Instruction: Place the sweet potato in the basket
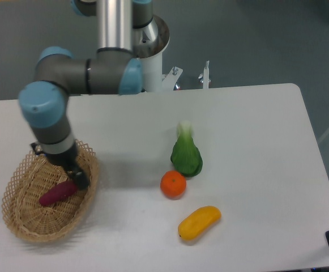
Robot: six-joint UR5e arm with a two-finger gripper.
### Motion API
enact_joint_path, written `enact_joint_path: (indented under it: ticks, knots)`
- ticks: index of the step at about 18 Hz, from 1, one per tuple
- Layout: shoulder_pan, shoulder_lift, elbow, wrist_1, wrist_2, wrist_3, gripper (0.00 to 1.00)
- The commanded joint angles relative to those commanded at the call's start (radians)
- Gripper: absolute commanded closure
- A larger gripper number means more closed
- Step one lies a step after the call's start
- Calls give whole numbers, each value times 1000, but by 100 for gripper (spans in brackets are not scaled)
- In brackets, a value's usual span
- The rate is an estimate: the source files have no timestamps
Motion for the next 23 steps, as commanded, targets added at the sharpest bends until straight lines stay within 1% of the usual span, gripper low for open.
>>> enact_joint_path:
  ticks: [2, 6, 8, 12, 17, 19, 23]
  knots:
    - [74, 14, -8, -3, 0, 57, 0]
    - [209, 18, -29, -11, 0, 196, 0]
    - [282, 37, -38, -20, 0, 276, 0]
    - [393, 51, -51, -29, 0, 416, 0]
    - [505, 51, -51, -31, 0, 583, 0]
    - [539, 48, -49, -29, 0, 643, 0]
    - [580, 34, -41, -23, -6, 687, 0]
